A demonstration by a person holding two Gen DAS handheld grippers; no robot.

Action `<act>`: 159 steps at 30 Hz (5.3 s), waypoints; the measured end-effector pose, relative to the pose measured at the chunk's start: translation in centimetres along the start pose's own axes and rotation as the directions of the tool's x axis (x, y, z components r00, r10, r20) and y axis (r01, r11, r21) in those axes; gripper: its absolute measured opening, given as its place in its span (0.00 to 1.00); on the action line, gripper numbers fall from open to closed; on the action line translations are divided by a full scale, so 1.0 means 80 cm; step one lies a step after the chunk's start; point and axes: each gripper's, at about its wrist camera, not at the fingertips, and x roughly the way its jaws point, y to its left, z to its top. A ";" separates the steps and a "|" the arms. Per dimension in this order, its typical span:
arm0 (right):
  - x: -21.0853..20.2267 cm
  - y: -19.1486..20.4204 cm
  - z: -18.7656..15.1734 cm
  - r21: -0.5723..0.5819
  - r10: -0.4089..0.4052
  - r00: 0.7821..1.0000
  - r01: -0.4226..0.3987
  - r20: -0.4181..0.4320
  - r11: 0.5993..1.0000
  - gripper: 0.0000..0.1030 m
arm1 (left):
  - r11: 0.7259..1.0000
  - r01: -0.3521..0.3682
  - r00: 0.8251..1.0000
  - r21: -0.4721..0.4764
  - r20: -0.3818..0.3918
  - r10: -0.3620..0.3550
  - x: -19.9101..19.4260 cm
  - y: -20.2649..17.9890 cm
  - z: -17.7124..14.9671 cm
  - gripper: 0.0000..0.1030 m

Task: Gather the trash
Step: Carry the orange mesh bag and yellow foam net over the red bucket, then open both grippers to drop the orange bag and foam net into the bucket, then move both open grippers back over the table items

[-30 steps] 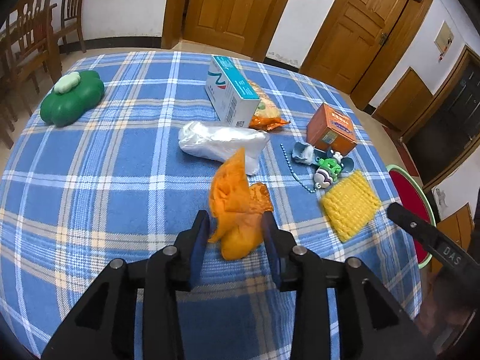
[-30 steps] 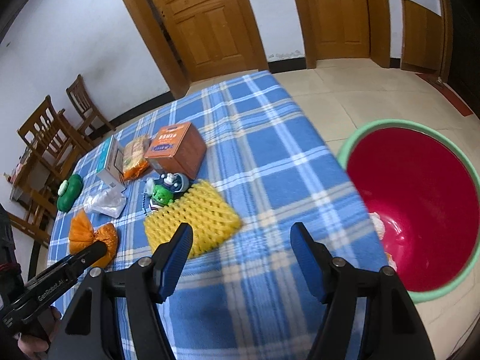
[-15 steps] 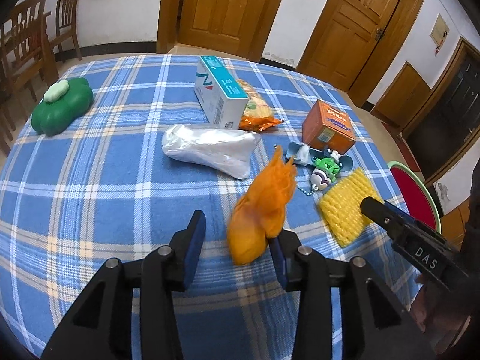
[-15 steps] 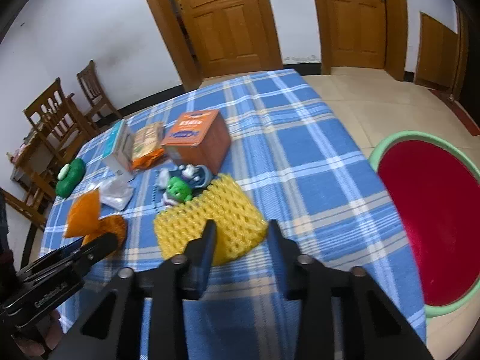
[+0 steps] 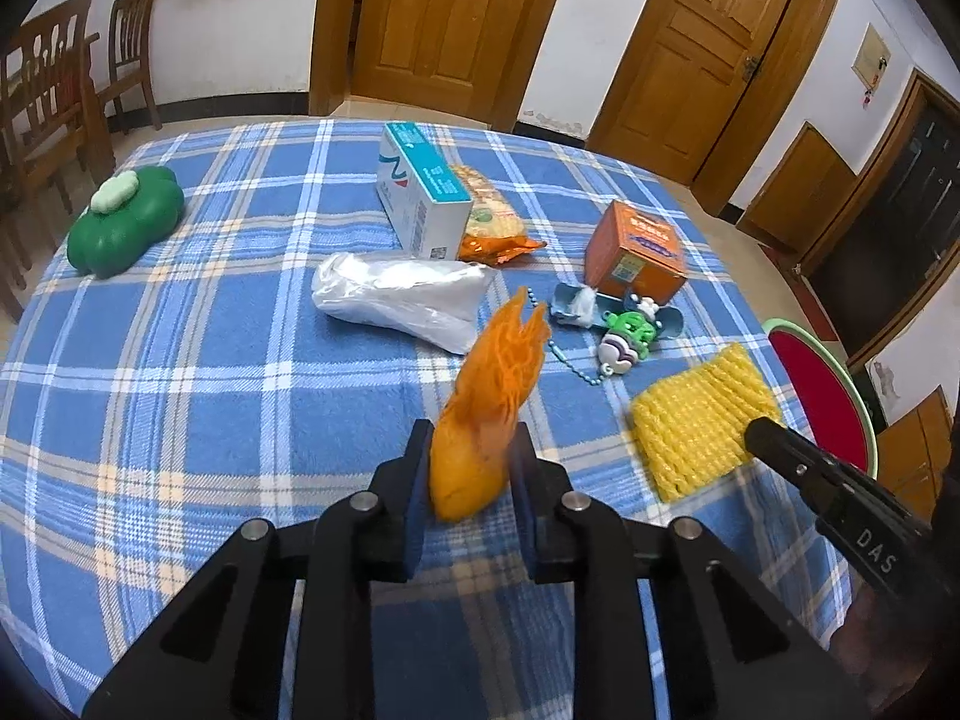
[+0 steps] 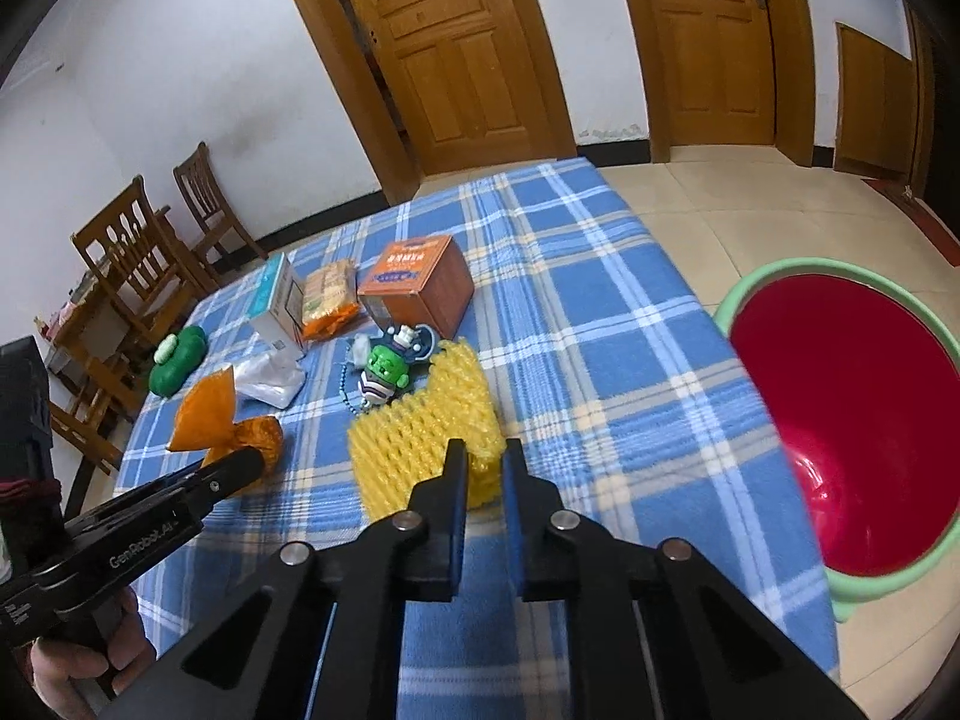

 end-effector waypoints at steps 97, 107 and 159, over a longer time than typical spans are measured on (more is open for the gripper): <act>-0.121 -0.294 -0.032 0.549 -0.321 0.942 0.217 0.099 0.807 0.21 | 0.861 0.238 0.971 0.449 -0.130 -0.200 0.072 -0.345 0.009 0.39; -0.125 -0.296 -0.032 0.556 -0.315 0.942 0.202 0.114 0.806 0.32 | 0.875 0.211 0.977 0.437 -0.106 -0.183 0.067 -0.344 0.012 0.47; -0.129 -0.149 -0.005 0.341 -0.190 0.968 0.125 0.163 0.932 0.39 | 0.987 0.044 0.996 0.152 0.071 -0.055 -0.027 -0.136 0.034 0.48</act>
